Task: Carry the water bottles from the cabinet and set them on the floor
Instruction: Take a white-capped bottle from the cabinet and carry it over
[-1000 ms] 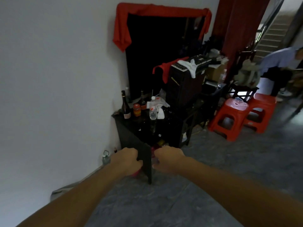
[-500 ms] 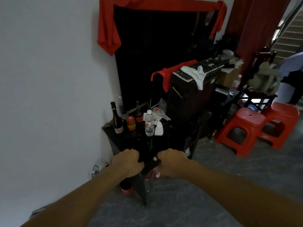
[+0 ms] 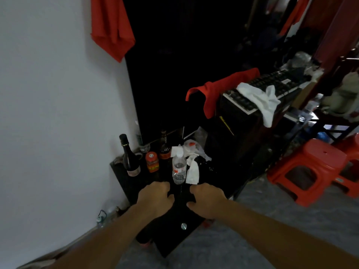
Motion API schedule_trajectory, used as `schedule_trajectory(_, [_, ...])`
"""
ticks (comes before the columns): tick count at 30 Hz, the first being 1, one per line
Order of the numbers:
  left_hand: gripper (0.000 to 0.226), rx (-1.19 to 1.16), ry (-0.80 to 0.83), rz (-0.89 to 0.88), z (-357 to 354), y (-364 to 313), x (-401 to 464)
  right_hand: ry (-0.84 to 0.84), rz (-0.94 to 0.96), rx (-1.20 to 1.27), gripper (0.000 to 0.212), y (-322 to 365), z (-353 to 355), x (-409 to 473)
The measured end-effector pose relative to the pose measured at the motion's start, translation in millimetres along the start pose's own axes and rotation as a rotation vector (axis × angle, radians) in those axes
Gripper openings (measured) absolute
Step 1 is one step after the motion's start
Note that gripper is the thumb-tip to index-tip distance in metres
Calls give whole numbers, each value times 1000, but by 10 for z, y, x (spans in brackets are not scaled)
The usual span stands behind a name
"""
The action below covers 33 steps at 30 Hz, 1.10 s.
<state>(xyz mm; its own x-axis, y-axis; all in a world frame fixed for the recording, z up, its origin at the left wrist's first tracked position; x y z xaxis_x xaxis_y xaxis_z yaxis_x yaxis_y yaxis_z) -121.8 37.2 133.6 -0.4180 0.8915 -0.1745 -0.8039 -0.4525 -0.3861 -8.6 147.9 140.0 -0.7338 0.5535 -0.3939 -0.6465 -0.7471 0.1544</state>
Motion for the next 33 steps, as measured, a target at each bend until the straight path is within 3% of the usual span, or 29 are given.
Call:
schedule_trajectory(5, [15, -346, -126, 185, -138, 115, 370, -45, 16, 63, 36, -125, 23, 584])
schedule_trajectory(13, [15, -533, -147, 385, -562, 359, 735, -82, 99, 124, 42, -254, -94, 1317])
schedule_trajectory(16, [16, -728, -198, 553, -783, 448, 803, -146, 44, 145, 63, -273, -170, 1501])
schedule_trajectory(19, [14, -1131, -289, 760, -1009, 475, 859, -173, -12, 211, 89, -274, -279, 1696])
schedule_trajectory(22, [13, -1371, -292, 893, -1149, 474, 919, -168, -41, 312, 99, -241, -407, 1884])
schedule_trajectory(26, [13, -1436, -293, 948, -1343, 559, 945, -242, -63, 479, 85, -172, -510, 2052])
schedule_trajectory(33, [16, -1444, -274, 990, -1403, 780, 867, -352, -60, 512, 54, -107, -528, 2145])
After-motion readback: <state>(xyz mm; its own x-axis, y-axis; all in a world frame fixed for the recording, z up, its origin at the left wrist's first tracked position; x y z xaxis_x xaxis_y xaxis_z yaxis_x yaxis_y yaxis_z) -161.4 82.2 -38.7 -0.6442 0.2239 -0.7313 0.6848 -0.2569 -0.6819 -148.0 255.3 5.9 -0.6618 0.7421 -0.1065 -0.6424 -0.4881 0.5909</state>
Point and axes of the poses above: each hand's wrist, its own x-axis towards the middle knuckle, its own z-axis out of the back of the hand, y = z × x, the point moved 5 cm from there along x, towards the middle knuckle, and after that the axes turned 12 degrees about -z, right-handed, at the moved point
